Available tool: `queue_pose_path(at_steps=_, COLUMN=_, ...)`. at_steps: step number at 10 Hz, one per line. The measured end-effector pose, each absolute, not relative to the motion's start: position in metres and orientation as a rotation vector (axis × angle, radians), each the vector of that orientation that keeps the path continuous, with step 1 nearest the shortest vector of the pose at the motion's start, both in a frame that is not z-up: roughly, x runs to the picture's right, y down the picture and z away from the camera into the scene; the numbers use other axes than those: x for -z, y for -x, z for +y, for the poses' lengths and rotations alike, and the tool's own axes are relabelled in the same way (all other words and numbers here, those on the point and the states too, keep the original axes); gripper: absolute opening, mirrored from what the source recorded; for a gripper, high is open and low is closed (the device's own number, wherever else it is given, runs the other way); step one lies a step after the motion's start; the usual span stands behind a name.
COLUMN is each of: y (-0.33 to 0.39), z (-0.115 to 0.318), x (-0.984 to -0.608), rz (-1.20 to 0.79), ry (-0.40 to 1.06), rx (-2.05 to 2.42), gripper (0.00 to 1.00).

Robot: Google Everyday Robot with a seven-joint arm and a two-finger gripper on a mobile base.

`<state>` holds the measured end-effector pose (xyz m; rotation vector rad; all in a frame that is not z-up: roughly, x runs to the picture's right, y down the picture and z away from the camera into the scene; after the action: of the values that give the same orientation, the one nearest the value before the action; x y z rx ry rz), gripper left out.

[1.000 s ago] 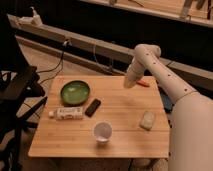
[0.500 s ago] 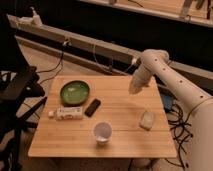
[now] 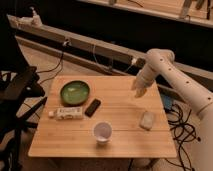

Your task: Move the arm in a circular motion

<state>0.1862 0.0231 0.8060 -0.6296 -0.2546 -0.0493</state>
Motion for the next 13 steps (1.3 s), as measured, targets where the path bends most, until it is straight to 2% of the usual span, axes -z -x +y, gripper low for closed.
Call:
queue_pose_path(at_steps=1, y=-0.181, z=0.025, x=-0.801, rz=-0.250, ry=0.608, rx=0.048, gripper=0.45)
queue_pose_path(at_steps=2, y=-0.175, z=0.028, x=-0.800, rz=-0.247, ry=0.580, rx=0.040, gripper=0.39)
queue_pose_path(at_steps=6, y=-0.182, z=0.023, x=-0.831, rz=-0.191, ry=0.596, rx=0.024, gripper=0.02)
queue_pose_path(at_steps=9, y=-0.202, z=0.011, x=-0.865, rz=-0.165, ry=0.595, rx=0.034, gripper=0.00)
queue_pose_path(at_steps=13, y=-0.168, z=0.002, x=-0.882, rz=-0.222, ry=0.589, rx=0.083, gripper=0.00)
